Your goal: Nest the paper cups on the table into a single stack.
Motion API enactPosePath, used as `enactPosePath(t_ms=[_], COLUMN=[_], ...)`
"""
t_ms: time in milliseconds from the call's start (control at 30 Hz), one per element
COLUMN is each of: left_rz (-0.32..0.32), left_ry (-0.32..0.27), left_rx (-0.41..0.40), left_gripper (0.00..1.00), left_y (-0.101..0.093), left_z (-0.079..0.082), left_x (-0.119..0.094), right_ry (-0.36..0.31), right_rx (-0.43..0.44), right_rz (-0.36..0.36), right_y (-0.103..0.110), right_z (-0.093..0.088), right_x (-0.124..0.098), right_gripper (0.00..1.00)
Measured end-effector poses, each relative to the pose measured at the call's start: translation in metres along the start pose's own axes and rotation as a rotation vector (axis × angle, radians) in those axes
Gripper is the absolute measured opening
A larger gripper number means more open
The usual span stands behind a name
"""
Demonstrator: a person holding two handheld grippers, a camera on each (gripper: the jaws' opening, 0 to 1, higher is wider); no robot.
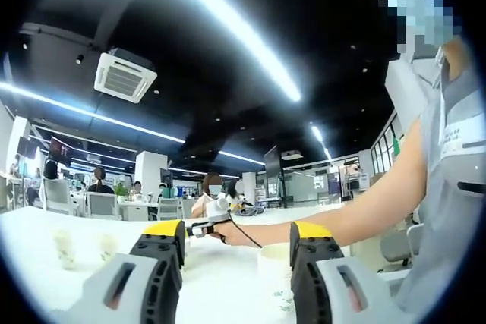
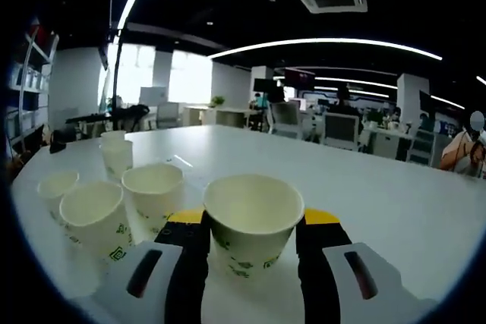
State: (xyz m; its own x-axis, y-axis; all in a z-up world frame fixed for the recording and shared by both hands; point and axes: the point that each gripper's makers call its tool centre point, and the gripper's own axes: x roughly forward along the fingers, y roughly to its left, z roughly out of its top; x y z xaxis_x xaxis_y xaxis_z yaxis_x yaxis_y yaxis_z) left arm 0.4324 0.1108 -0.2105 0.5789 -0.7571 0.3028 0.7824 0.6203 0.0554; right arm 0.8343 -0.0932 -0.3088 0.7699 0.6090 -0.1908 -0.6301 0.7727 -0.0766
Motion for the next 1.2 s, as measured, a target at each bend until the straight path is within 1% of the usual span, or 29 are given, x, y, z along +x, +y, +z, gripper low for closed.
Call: enactPosePath(t_ms=[33, 100, 167, 200, 267, 367, 400, 433, 500, 600, 633, 700, 767, 833, 933, 967, 1033, 1100, 1133, 1200], left_rz=[0.001, -0.007, -0.009, -0.008, -0.017, -0.028, -0.029, -0.029, -0.022, -0.015, -0.023, -0.035, -0.033, -0.038, -0.051, -0.054, -0.054, -0.046, -0.045, -0.056], left_ry=[-0.002, 0.013, 0.021, 0.02, -0.004, 0.012, 0.017, 0.005, -0.006, -0.021, -0.006, 0.012, 0.006, -0.021, -0.006, 0.002, -0.007, -0.018, -0.021, 0.006], left_rx=[-0.002, -0.012, -0.005, -0.004, -0.004, -0.004, -0.001, 0.015, 0.014, 0.013, -0.001, 0.006, 0.016, 0.01, 0.012, 0.015, 0.037, 0.037, 0.037, 0.028], left_gripper=[0.59, 0.59, 0.59, 0.59, 0.59, 0.59, 0.6, 0.59, 0.59, 0.58, 0.58, 0.59, 0.59, 0.58, 0.59, 0.59, 0.59, 0.59, 0.58, 0.59], left_y=[0.0, -0.002, -0.003, -0.004, -0.007, -0.011, -0.012, -0.013, -0.012, -0.014, -0.016, -0.02, -0.022, -0.024, -0.03, -0.032, -0.034, -0.035, -0.035, -0.038], left_z=[-0.001, -0.005, -0.006, -0.004, 0.002, 0.001, 0.002, 0.005, 0.01, 0.011, 0.007, 0.004, 0.008, 0.014, 0.012, 0.012, 0.016, 0.019, 0.018, 0.011], left_x=[0.0, 0.001, 0.002, 0.002, 0.002, 0.004, 0.004, 0.002, 0.001, -0.002, -0.001, 0.0, 0.0, 0.0, 0.004, 0.005, 0.005, 0.004, 0.004, 0.006], right_ry=[-0.006, -0.023, -0.03, -0.03, -0.034, -0.061, -0.066, -0.072, -0.084, -0.117, -0.125, -0.138, -0.143, -0.143, -0.154, -0.162, -0.181, -0.188, -0.192, -0.201], right_rx=[-0.001, -0.011, -0.01, -0.012, -0.019, -0.01, -0.009, -0.009, -0.011, -0.001, -0.006, -0.01, -0.017, -0.035, -0.044, -0.046, -0.05, -0.063, -0.074, -0.082], right_rz=[0.001, 0.003, 0.007, 0.008, 0.006, 0.012, 0.014, 0.018, 0.027, 0.054, 0.065, 0.086, 0.105, 0.114, 0.138, 0.154, 0.187, 0.223, 0.237, 0.263], right_y=[0.003, 0.007, 0.011, 0.013, 0.014, 0.012, 0.014, 0.015, 0.022, 0.031, 0.035, 0.041, 0.049, 0.055, 0.067, 0.074, 0.086, 0.102, 0.111, 0.125], right_z=[0.003, 0.009, 0.011, 0.012, 0.015, 0.024, 0.025, 0.028, 0.034, 0.043, 0.047, 0.053, 0.058, 0.064, 0.072, 0.077, 0.086, 0.094, 0.097, 0.101], right_x=[-0.004, -0.012, -0.018, -0.021, -0.031, -0.044, -0.047, -0.051, -0.062, -0.076, -0.083, -0.093, -0.103, -0.113, -0.128, -0.133, -0.142, -0.153, -0.159, -0.169], right_gripper=[0.48, 0.48, 0.48, 0.48, 0.48, 0.47, 0.47, 0.47, 0.47, 0.47, 0.47, 0.47, 0.47, 0.47, 0.47, 0.47, 0.47, 0.47, 0.47, 0.47])
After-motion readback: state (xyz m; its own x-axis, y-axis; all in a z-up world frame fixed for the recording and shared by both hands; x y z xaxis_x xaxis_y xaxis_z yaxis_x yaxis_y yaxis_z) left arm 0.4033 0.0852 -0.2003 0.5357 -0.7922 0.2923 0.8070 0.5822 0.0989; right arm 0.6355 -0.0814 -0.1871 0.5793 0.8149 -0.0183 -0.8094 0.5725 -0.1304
